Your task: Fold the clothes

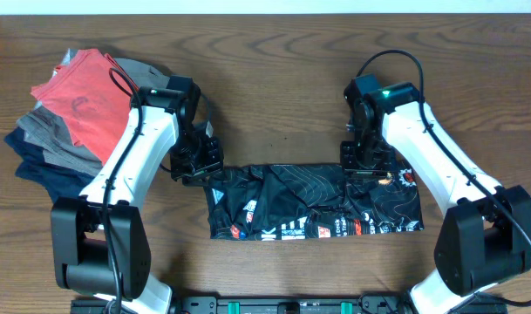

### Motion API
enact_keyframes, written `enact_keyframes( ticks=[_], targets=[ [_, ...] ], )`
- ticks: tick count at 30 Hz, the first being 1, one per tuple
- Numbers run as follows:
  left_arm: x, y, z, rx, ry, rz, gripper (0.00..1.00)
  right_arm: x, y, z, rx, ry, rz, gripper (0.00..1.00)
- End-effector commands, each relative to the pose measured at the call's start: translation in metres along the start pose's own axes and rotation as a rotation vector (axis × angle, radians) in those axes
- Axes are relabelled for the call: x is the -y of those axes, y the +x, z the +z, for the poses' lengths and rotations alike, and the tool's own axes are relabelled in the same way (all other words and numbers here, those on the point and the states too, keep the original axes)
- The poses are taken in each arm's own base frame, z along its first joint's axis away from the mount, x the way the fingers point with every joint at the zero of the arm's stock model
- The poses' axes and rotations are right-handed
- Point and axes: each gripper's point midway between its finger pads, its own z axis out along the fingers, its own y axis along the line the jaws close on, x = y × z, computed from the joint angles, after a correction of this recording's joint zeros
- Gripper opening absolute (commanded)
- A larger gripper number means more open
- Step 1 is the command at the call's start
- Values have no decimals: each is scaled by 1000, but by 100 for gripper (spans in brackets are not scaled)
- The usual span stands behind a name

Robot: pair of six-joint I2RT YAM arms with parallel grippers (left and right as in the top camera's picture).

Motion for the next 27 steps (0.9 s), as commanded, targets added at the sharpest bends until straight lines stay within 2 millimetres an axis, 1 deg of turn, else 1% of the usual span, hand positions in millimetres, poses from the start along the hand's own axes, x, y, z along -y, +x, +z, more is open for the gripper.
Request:
enact_keyframes(
  ticks=[1,3,4,8,12,15,16,18,21,23,27],
  targets=[
    [1,-1,-4,7,2,12,43,33,-6,-6,60,199,90,33],
    [0,0,-3,2,0,10,43,48,-6,-9,77,272,152,35],
    [-1,1,-2,-2,-2,9,43,51,-7,-9,80,280,164,35],
    [-6,6,6,-24,-10,0,43,53,-2,-3,58,282,166,33],
    [-10,10,12,-42,-16,-7,43,54,-4,16,67,276,167,31],
    [-10,11,13,-44,-16,-8,44,49,-6,38,79,233,169,30],
    [-10,11,13,-44,-16,-8,43,44,-6,47,78,199,170,30],
    [-10,11,13,-44,-16,-8,43,35,-8,59,83,142,167,30],
    [-10,10,13,-42,-16,-8,44,18,-22,70,134,40,142,31],
    [-10,10,13,-42,-16,-8,43,-7,-38,71,188,-90,84,31],
    [-10,10,13,-39,-15,-7,44,-52,-61,55,276,-321,-62,29]
  ],
)
